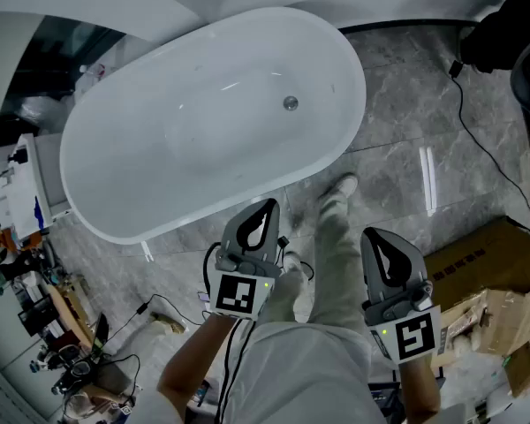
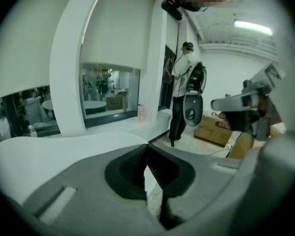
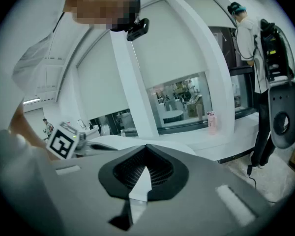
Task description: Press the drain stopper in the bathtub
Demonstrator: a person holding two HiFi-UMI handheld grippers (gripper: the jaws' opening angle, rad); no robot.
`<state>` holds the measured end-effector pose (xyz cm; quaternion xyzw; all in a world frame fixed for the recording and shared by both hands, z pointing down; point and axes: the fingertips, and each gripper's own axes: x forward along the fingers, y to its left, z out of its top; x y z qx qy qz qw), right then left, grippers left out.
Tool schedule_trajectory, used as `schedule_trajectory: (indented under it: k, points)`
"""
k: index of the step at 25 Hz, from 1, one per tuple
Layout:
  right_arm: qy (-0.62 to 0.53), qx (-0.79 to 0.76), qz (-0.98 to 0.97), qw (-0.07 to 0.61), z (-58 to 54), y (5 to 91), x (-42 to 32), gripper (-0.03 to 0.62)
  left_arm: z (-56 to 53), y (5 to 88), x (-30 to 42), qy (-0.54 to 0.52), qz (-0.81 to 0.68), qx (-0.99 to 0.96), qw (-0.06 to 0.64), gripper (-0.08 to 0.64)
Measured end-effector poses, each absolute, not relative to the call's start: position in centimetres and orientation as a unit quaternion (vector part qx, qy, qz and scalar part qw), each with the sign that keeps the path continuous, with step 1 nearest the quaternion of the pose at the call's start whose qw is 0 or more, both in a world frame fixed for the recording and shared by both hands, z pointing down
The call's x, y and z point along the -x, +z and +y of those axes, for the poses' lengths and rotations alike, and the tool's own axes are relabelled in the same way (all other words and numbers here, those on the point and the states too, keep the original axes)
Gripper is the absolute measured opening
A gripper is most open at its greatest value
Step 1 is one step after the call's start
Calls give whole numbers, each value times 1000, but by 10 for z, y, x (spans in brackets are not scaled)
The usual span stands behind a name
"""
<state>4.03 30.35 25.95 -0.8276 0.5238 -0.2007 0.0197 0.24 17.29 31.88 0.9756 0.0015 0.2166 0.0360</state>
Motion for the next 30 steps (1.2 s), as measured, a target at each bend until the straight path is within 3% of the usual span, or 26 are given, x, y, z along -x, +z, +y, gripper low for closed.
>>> schedule_trajectory:
  k: [7,13,16,21,30]
  points:
    - [-177,845,503,45,328,147,170,3,257,137,244,158,15,-982,106,5]
    - [-160,838,521,26,352,80,320,3,304,90,396,138,12,-979,153,5]
    - [-160,829,535,19,371,66,364,3,326,82,432,135,2,-977,163,5]
    - [-182,825,532,65,416,67,396,0,371,81,470,142,-1,-980,136,5]
    - [-159,834,526,52,551,62,402,0,478,72,467,131,-27,-982,135,5]
